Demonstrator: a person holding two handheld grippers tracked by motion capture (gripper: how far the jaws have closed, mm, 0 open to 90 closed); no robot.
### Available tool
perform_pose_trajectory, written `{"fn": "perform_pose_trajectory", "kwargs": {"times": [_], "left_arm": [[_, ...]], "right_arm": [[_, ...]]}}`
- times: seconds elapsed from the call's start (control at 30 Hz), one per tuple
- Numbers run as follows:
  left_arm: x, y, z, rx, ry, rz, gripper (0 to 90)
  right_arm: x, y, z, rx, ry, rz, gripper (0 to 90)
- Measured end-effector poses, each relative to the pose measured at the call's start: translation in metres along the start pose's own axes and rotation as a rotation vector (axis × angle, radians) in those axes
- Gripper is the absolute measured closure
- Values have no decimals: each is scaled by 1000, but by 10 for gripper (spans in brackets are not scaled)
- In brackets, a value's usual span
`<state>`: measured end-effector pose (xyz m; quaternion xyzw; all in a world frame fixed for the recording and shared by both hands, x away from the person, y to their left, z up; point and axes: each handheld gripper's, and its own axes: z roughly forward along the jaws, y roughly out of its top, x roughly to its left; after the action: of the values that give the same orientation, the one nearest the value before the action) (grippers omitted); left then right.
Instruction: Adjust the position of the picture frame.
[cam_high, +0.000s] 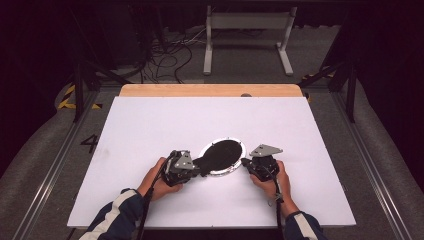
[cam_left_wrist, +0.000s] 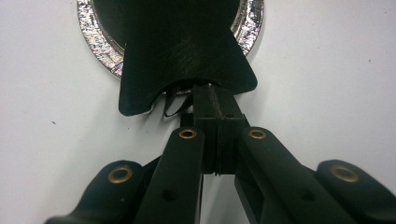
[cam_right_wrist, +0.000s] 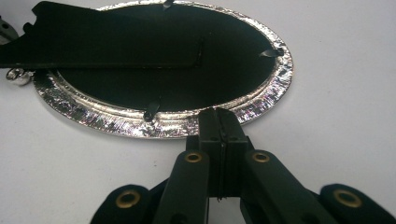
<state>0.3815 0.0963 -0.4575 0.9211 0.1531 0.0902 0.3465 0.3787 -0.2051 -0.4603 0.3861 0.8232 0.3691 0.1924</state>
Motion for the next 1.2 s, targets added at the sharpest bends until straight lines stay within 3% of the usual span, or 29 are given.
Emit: {"fn": "perform_pose_trajectory", "kwargs": {"times": [0.13, 0.23, 0.4, 0.53, 0.67, 0.8, 1.03, 1.2], "left_arm": [[1, -2, -3, -3, -20, 0, 896], [6, -7, -13, -16, 10, -15, 895], [24, -17, -31, -97, 79, -99, 891], [37, -13, -25, -134, 123, -145, 860], [45, -7, -14, -139, 128, -169, 851], [48, -6, 1, -89, 96, -168, 844], [43, -5, 1, -68, 50, -160, 867], [32, -2, 5, -46, 16, -118, 870]], "right_arm": [[1, 0, 0, 3, -7, -8, 900], [0, -2, -3, 2, 3, -5, 900], [3, -6, -13, -10, 23, -10, 900], [11, -12, -23, -13, 49, -33, 900], [17, -14, -26, -7, 71, -48, 900], [22, -13, -20, 0, 74, -58, 900], [27, -9, -12, 11, 77, -85, 900], [27, -9, -11, 10, 73, -79, 900]]}}
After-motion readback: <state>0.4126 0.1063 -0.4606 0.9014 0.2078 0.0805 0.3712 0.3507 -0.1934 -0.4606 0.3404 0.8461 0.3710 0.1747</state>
